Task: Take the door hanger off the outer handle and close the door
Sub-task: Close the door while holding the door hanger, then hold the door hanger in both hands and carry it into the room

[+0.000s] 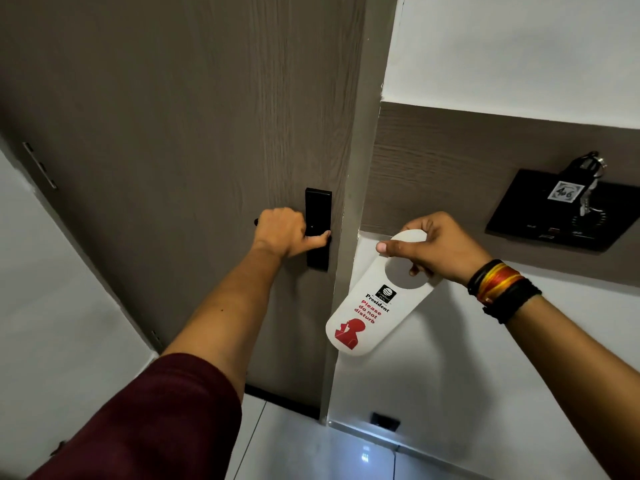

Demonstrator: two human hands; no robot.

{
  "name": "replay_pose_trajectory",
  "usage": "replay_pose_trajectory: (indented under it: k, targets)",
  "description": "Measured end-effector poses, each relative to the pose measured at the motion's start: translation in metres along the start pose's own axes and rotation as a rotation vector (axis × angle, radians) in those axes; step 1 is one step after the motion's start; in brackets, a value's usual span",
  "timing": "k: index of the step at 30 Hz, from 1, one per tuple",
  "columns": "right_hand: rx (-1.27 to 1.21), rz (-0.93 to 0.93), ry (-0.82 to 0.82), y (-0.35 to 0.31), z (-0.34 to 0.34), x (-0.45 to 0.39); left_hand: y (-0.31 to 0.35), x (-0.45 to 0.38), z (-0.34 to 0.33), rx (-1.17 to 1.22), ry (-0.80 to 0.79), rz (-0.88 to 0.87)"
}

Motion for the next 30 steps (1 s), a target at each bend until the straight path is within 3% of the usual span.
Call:
replay_pose_trajectory:
  k: [4,7,9,11,13,15,18,21,24,30]
  targets:
    - [0.044,-0.006,0.002,-0.009,-0.006,0.0,0.007,0.015,0.011,-0.043,-0.042,0.03]
    - [0.052,0.0,0.014,-0.013,-0.006,0.005,0.027,0.052,0.044,0.082,0.246,-0.017]
    - [0.055,-0.002,0.011,-0.016,-0.004,0.006,0.05,0.088,0.056,0.397,0.386,-0.172]
    - [0.069,-0.021,-0.006,-0.018,-0.005,0.005,0.071,0.12,0.047,0.8,0.269,-0.257]
    - [0.093,-0.022,-0.039,-0.024,-0.011,0.002,0.084,0.143,0.025,1.158,0.011,-0.155]
    - [0.122,-0.015,-0.053,-0.027,-0.018,-0.002,0.088,0.154,0.017,1.367,-0.072,-0.065]
    - [0.099,0.01,-0.039,-0.043,-0.031,-0.004,0.07,0.162,0.023,1.475,-0.028,0.008]
    - [-0.134,0.038,0.057,-0.044,-0.028,0.005,0.056,0.168,0.019,1.53,-0.012,0.053]
    - [-0.356,-0.003,0.184,-0.004,-0.029,0.041,0.045,0.172,0.014,1.593,0.045,0.097]
    - [-0.471,-0.229,0.174,0.097,-0.076,0.108,0.077,0.173,-0.003,1.678,-0.009,0.102]
Point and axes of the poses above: each hand's wrist, its own x-axis away from the middle knuckle, its own z-axis out of the back of the hand, y = z × x, the point moved 10 cm from there along -x, towards the middle knuckle, and after that the axes turned 5 degrees about -z, right-handed, at the moved point
